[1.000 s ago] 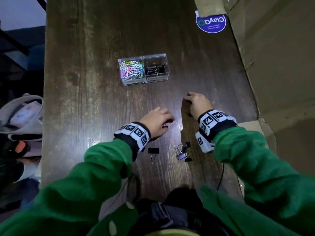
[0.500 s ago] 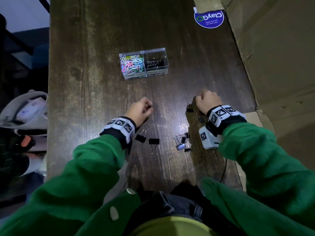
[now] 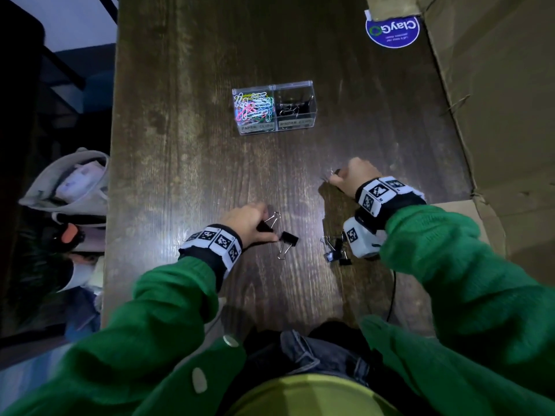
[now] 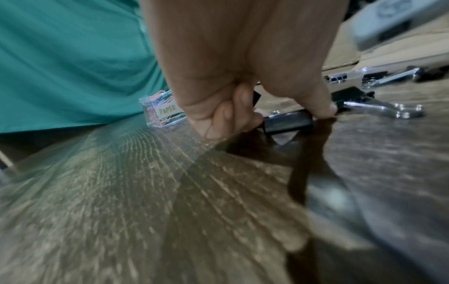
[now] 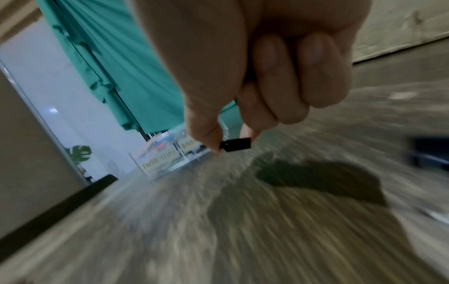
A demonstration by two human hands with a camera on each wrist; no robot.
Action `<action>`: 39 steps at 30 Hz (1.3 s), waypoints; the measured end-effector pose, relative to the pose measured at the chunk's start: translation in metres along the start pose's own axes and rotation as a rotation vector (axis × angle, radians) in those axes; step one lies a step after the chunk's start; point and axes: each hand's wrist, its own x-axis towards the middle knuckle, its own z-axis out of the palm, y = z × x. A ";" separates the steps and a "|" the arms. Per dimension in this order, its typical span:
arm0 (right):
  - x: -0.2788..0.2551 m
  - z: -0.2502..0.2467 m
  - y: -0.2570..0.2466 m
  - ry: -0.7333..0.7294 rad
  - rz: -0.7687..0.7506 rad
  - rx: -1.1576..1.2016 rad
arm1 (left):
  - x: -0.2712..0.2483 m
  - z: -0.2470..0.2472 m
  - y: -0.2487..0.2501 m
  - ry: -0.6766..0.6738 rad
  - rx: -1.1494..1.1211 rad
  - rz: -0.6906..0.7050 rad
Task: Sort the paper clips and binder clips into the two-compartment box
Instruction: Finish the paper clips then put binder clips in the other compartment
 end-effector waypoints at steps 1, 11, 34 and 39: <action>0.003 -0.008 -0.009 0.028 -0.039 0.027 | 0.001 -0.001 0.000 -0.003 0.015 0.009; 0.069 -0.068 -0.099 0.284 -0.268 0.108 | 0.029 -0.035 0.014 0.242 -0.288 -0.071; -0.051 0.029 0.033 0.067 -0.164 0.169 | 0.053 -0.063 0.039 0.161 -0.027 0.106; -0.080 0.053 0.035 0.119 -0.153 -0.018 | 0.007 -0.010 0.040 0.035 0.007 0.035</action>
